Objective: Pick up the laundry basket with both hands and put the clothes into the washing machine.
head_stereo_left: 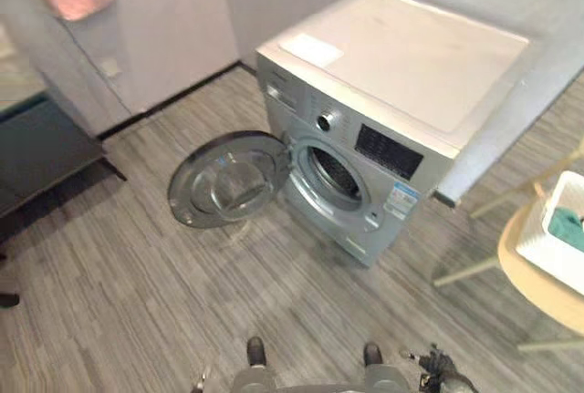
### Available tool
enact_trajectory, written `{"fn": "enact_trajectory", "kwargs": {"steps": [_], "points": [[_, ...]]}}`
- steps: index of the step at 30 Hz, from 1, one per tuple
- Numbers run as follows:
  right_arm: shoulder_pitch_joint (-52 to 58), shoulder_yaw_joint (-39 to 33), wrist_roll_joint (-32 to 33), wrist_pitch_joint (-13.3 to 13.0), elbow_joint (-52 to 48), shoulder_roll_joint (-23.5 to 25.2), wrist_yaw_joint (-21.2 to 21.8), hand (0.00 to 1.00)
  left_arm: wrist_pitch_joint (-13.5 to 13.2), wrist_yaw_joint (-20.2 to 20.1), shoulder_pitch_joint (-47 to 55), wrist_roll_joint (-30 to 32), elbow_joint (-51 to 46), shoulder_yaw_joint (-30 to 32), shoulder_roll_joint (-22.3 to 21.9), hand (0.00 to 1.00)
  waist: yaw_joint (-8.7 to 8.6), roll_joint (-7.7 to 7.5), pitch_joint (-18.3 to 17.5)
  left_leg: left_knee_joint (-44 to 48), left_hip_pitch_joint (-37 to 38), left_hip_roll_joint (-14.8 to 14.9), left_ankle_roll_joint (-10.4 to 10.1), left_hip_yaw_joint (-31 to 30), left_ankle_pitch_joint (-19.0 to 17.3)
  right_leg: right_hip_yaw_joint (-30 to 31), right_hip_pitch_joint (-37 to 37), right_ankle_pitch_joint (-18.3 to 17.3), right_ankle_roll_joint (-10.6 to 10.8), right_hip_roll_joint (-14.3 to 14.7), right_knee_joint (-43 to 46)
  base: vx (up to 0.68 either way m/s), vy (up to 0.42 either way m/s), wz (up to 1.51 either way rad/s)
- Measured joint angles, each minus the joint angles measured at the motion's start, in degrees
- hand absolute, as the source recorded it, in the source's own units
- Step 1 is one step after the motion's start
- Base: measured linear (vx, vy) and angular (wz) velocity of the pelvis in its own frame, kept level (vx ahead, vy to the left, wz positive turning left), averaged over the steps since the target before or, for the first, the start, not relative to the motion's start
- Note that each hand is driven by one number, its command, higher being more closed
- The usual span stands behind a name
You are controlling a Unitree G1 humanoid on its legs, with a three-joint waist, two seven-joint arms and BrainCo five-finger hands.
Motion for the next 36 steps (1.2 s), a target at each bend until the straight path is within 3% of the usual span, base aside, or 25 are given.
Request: {"fn": "enact_trajectory", "kwargs": {"steps": [1, 2, 4, 6, 8, 10, 12, 14, 15, 16, 17, 18, 19, 21, 23, 24, 25, 26, 27, 28, 29, 31, 33, 36], "points": [[0.0, -1.5, 0.6, 0.5, -0.1, 0.5, -0.2, 0.00, 0.1, -0.7, 0.7, -1.2, 0.1, 3.2, -1.3, 0.00, 0.05, -0.29, 0.0, 4.8, -1.1, 0.3, 1.4, -0.7, -2.7, -0.4, 0.1, -1.2, 0.0, 0.0, 2.0, -0.10, -0.017, 0.15], [0.1, -2.2, 1.0, 0.8, -0.2, 0.7, -0.3, 0.00, 0.3, -1.1, 0.7, -2.1, 0.2, 4.6, -1.9, 0.00, 0.02, -0.14, -0.3, 6.2, -1.8, 0.4, 1.6, -0.9, -3.8, -0.4, 0.2, -1.7, 0.2, 0.0, 2.7, -0.11, 0.008, 0.09], [0.1, -3.6, 1.1, 1.1, -0.7, 1.6, -0.3, 0.00, 0.7, -1.7, 0.6, -3.5, 0.2, 9.1, -3.5, 0.00, -0.03, 0.35, -0.8, 10.3, -2.4, -0.2, -0.3, -2.6, -5.9, 0.1, 0.0, -2.1, 0.5, -0.5, 4.6, -0.10, 0.074, -0.03], [0.1, -3.5, 1.0, 1.3, -0.7, 2.1, 0.1, 0.00, 0.9, -2.5, 0.4, -3.8, 0.3, 9.7, -3.4, 0.00, 0.42, 0.13, -0.8, 17.4, -5.0, -3.6, -0.9, -8.2, -10.3, 2.8, -2.1, -2.7, 1.4, -1.3, 8.0, -0.11, 0.161, -0.43], [-0.3, -2.4, 1.1, 1.3, -1.5, 2.6, 0.3, 0.00, 0.9, -3.3, 0.7, -3.8, 0.7, 11.5, -3.9, 0.00, 1.51, -0.12, -0.9, 25.5, -7.3, -7.4, 0.1, -12.8, -16.5, 8.5, -6.1, -3.5, 2.7, -0.5, 12.7, -0.14, 0.239, -1.08], [-0.7, -1.6, 1.0, 1.3, -2.4, 3.4, 0.2, 0.00, 0.8, -3.6, 0.9, -3.7, 0.9, 11.8, -3.9, 0.00, 1.21, -1.19, -1.5, 30.0, -9.2, -8.2, 1.4, -11.5, -19.4, 12.0, -8.5, -3.7, 2.9, -0.2, 14.9, -0.18, 0.257, -0.94], [-0.7, -1.3, 1.0, 1.4, -2.7, 5.2, 0.2, 0.00, 0.5, -3.7, 0.6, -3.7, 0.8, 12.1, -3.4, 0.00, 1.31, -3.39, -2.2, 29.9, -9.1, -8.4, 1.7, -8.3, -19.7, 16.2, -9.7, -2.2, 0.7, -0.2, 12.8, -0.21, 0.251, -1.06], [-0.4, -1.1, 1.3, 1.3, -3.7, 7.8, 0.1, 0.00, 0.5, -3.8, 0.9, -2.5, 0.8, 11.7, -1.7, 0.00, 1.35, -5.73, -3.3, 25.5, -8.3, -9.4, 2.2, -5.1, -19.4, 21.1, -10.5, -2.3, -3.7, -0.4, 6.9, -0.20, 0.179, -1.20], [0.0, -0.5, 1.5, 1.3, -5.2, 9.1, 0.2, 0.00, 0.4, -3.6, 0.9, -0.8, 0.7, 10.3, -0.6, 0.00, 1.31, -6.03, -4.6, 19.4, -6.6, -9.2, 3.4, -2.4, -17.5, 22.5, -10.9, -5.7, -8.4, -0.5, 1.4, -0.19, 0.095, -1.80], [-0.9, 1.1, 1.6, 1.2, -5.6, 9.8, 0.4, 0.00, -0.2, -3.6, 0.6, 1.9, -0.1, 9.3, -0.4, 0.00, 1.30, -5.89, -4.6, 15.2, -5.7, -6.7, 3.1, 0.0, -16.5, 17.8, -15.1, -3.4, -6.6, 2.9, 5.8, -0.15, 0.062, -2.02], [-2.0, 1.5, 1.6, 1.1, -5.8, 9.8, 0.4, 0.00, -0.5, -3.5, 0.5, 3.3, -0.3, 8.1, -0.6, 0.00, 1.52, -4.82, -4.6, 13.8, -5.4, -4.1, 3.7, 2.1, -13.8, 14.1, -17.2, -2.0, -6.4, 5.4, 11.4, -0.23, -0.036, -2.13], [-2.1, 1.5, 1.5, 0.9, -6.8, 9.6, 0.1, 0.00, -0.8, -3.6, 0.5, 5.3, -0.6, 5.6, -0.3, 0.00, 1.41, -4.06, -4.3, 10.9, -3.1, -0.7, 3.0, 7.3, -9.2, 3.7, -19.3, -1.9, -6.9, 6.9, 21.2, -0.23, -0.101, -1.86], [-1.8, 1.4, 1.4, 0.9, -6.7, 8.9, -0.2, 0.00, -0.8, -3.5, 0.7, 6.1, -0.9, 3.9, 0.3, 0.00, 1.50, -4.28, -4.1, 8.5, 0.0, 0.3, 2.7, 11.4, -7.2, -5.0, -17.4, -3.2, -8.7, 4.5, 27.3, -0.26, -0.123, -1.67], [-0.7, 1.2, 0.6, 0.9, -6.1, 7.2, -0.4, 0.00, -0.8, -3.2, 0.6, 6.6, 0.0, 3.8, 0.2, 0.00, 1.68, -3.98, -4.5, 4.9, 3.7, 0.7, 2.4, 16.1, -6.3, -10.5, -12.8, -6.2, -10.4, -0.1, 32.2, -0.16, -0.157, -1.35], [-0.3, 0.2, -1.0, 1.0, -5.2, 6.9, -0.6, 0.00, -0.8, -3.1, 0.6, 6.6, 0.5, 3.8, 0.2, 0.00, 1.63, -3.94, -4.9, 1.7, 4.9, 0.8, 0.8, 17.4, -6.7, -9.1, -10.2, -8.4, -8.5, -4.0, 33.6, -0.07, -0.220, -1.02], [0.7, -1.3, -1.4, 1.1, -4.2, 8.0, -0.8, 0.00, -0.8, -3.2, 0.4, 6.5, -0.1, 4.0, 1.4, 0.00, 1.68, -7.69, -5.9, 3.5, 4.7, -1.5, -3.2, 16.9, -7.9, -8.1, -8.2, -8.2, -8.7, -9.2, 28.7, 0.04, -0.236, -0.93], [0.8, -2.7, -1.4, 1.0, -3.8, 9.0, -1.0, 0.00, -0.7, -3.1, 0.5, 6.7, -0.9, 4.1, 2.8, 0.00, 2.50, -10.70, -5.6, 11.9, 2.0, -2.6, -3.7, 14.6, -9.6, -7.6, -5.8, -12.6, -1.7, -11.8, 19.9, 0.08, -0.209, -1.30], [1.6, -5.9, -1.5, 1.4, -2.3, 7.7, -1.2, 0.00, 0.0, -2.9, -0.6, 6.8, 1.9, 5.4, 0.5, 0.00, 3.11, -5.98, -5.5, 12.9, 3.3, 0.2, -2.7, 10.8, -12.7, -10.8, -3.7, -11.8, -2.6, -8.2, 15.4, 0.10, -0.089, -1.09], [2.0, -6.5, -1.5, 1.4, -2.3, 7.7, -1.2, 0.00, -0.1, -2.9, -0.5, 6.9, 1.9, 5.4, 0.4, 0.00, 3.40, -5.80, -5.5, 12.0, 4.0, 0.2, -2.8, 10.9, -12.6, -11.3, -3.4, -11.7, -2.9, -8.2, 14.8, 0.13, -0.009, -1.23], [3.1, -9.2, -1.5, 1.8, -2.2, 7.6, -1.0, 0.00, -0.2, -2.6, -0.4, 7.3, 2.2, 6.4, -0.1, 0.00, 3.38, -4.93, -5.7, 6.9, 7.3, 0.3, -3.2, 10.9, -11.6, -13.2, -2.2, -9.3, -4.2, -6.6, 11.7, 0.15, -0.039, -1.18], [3.2, -11.2, -2.0, 1.9, -0.4, 7.5, -1.1, 0.00, -0.1, -2.3, -0.9, 7.5, 2.6, 7.0, 0.3, 0.00, 2.69, -4.42, -6.3, 2.8, 9.3, 1.5, -4.9, 12.1, -10.0, -13.3, -1.8, -5.3, -2.1, -4.4, 8.5, 0.11, -0.057, -1.12], [4.2, -13.0, -2.6, 2.2, 1.3, 7.2, -1.1, 0.00, -0.1, -2.4, -1.7, 8.8, 3.0, 7.2, 0.7, 0.00, 2.47, -5.03, -7.0, 0.5, 10.2, 2.6, -5.8, 12.6, -9.2, -13.2, -1.2, -4.0, -1.7, -2.5, 6.1, 0.14, -0.094, -0.40], [4.4, -15.0, -2.6, 3.1, 4.5, 6.3, -1.2, 0.00, -0.1, -2.2, -3.7, 9.3, 3.6, 7.0, 0.8, 0.00, 2.16, -4.31, -7.3, -2.3, 10.6, 4.0, -7.4, 12.6, -7.1, -14.4, -0.5, -2.9, -2.0, -0.4, 4.1, 0.27, -0.096, 0.05], [3.7, -14.7, -2.0, 3.1, 4.0, 6.2, -1.5, 0.00, 0.0, -2.1, -4.8, 8.8, 3.0, 6.8, 0.2, 0.00, 1.26, -3.50, -6.7, 0.9, 11.0, 6.1, -7.6, 11.3, -6.6, -16.0, 2.5, -3.0, -2.1, 1.0, 3.3, 0.23, -0.089, 0.17]]}}
